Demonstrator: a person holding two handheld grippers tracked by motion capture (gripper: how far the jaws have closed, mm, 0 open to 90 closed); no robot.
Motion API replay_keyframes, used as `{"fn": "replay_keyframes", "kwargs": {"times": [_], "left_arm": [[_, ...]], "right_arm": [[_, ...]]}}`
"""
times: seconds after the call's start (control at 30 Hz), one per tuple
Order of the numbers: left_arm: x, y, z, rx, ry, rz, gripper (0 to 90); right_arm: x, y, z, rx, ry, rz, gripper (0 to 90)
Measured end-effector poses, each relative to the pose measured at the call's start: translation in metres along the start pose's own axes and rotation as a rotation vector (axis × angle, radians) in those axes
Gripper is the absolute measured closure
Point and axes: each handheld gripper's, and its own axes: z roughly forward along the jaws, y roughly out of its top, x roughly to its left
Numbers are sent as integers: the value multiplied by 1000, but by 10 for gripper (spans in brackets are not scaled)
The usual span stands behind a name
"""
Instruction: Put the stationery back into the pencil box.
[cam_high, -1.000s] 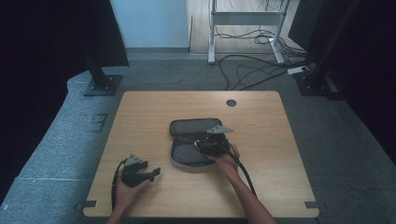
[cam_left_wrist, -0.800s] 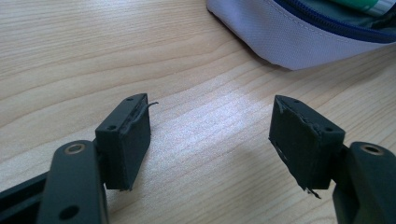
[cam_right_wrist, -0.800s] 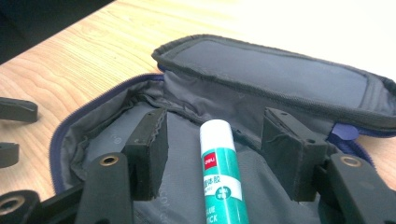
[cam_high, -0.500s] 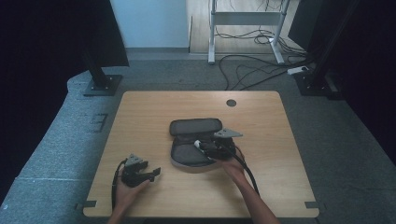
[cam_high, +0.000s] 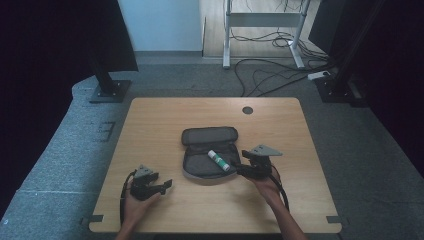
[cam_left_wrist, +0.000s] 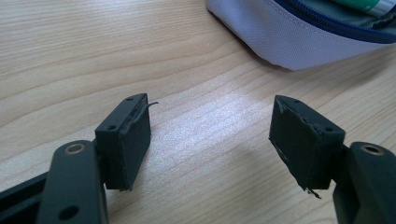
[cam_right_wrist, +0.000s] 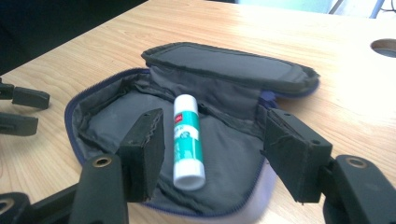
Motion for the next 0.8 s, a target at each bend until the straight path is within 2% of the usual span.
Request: {"fn": "replay_keyframes", "kwargs": {"times": [0.2,0.27,0.4,0.6,0.8], "left_arm": [[0,0,0,-1,-3,-4,293],[0,0,0,-1,-4,-4,293],[0,0,0,-2,-3,-4,294],[-1,0,0,2,6,6,293],[-2,0,1,2,11,8,293]], "right_arm": [[-5,-13,-19,-10,-6,-9,382],[-8,-22,-30,-10,-13,-14,383],[-12,-35,-43,-13,-21,-2,385],[-17,-53,-54,6,-41,6,386],[-25,-74,-61,22,-57,42,387]]}}
